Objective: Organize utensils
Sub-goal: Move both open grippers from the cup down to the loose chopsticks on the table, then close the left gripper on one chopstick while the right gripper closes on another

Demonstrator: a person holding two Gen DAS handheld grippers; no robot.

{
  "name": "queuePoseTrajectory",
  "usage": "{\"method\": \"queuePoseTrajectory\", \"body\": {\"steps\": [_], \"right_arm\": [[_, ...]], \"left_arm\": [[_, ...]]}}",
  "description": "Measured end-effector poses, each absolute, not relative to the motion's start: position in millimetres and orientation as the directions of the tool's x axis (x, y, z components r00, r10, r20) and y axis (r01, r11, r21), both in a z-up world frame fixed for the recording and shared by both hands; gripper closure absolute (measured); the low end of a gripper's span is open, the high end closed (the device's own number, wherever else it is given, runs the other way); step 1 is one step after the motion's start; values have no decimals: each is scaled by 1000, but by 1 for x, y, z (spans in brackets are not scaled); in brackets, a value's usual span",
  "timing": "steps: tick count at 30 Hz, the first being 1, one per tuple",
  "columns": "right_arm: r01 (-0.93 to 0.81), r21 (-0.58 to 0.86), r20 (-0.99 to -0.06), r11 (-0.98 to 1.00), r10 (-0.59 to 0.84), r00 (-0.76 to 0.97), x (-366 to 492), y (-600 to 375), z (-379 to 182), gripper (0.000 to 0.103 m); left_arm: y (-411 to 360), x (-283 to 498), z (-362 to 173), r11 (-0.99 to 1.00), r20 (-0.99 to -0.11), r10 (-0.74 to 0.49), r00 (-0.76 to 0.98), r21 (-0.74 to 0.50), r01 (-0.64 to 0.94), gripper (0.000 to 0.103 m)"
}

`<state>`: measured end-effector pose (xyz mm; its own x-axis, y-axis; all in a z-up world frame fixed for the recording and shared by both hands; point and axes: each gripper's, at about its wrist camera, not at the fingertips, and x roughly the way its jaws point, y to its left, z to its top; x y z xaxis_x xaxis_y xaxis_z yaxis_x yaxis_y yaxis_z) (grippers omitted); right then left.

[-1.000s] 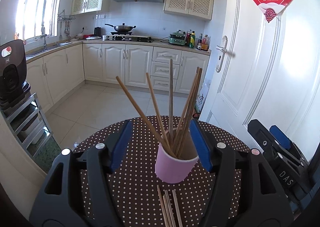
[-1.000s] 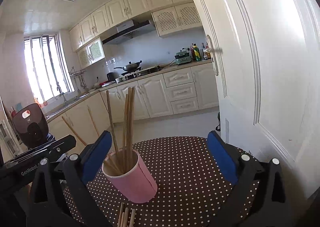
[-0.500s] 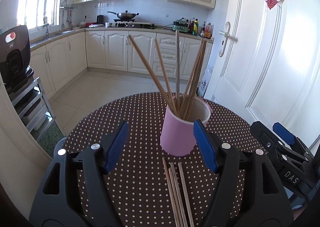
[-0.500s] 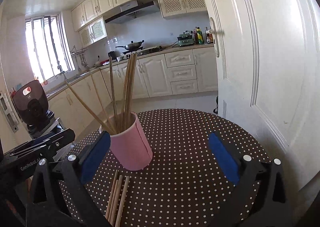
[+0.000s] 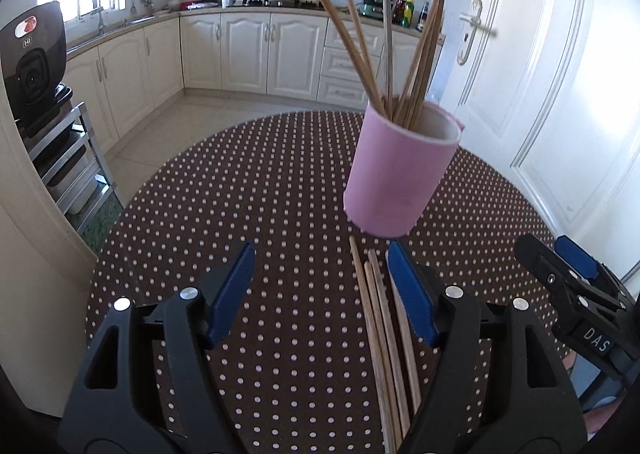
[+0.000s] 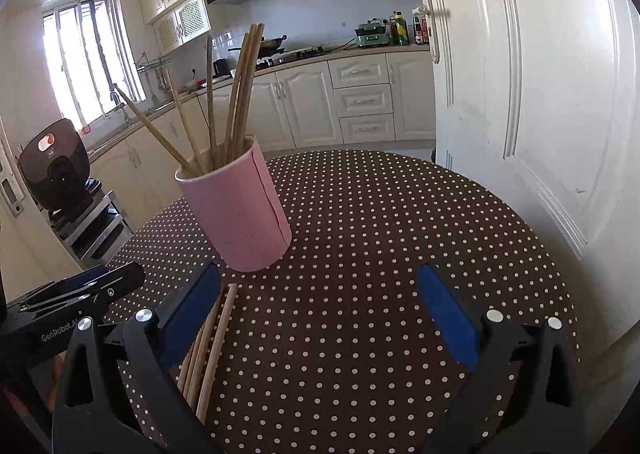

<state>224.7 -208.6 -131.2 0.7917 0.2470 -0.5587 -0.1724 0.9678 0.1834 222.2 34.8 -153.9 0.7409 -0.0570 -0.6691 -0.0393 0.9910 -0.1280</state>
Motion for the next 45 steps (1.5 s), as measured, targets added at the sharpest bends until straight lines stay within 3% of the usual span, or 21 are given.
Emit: {"method": "queuePoseTrajectory", "body": {"steps": [22,39,40,42,43,45], "right_arm": [[-211,181,-589,960,278,759,219,-199,-150,8],[-193,242,-596,951,302,744,221,-211,-153,8],[-192,242,-596,951,302,744,221,-212,-153,8],[-193,241,-595,951,302,745,220,-212,-152,8],[-193,241,-595,951,302,745,219,-211,-152,8],[-197,240,-598,951,304,742,218,-210,-152,8]], "left_arm": [[9,227,-201,998,-801,-16,599,-50,-40,34],[-9,222,-199,999,-858,32,513,20,-29,35],[-9,222,-199,999,-857,32,514,14,-38,36],[-10,218,-197,999,-845,20,534,2,-34,54],[-9,217,-197,1000,-840,12,542,2,-19,72],[-13,213,-197,1000,-835,-5,550,6,17,81]]}}
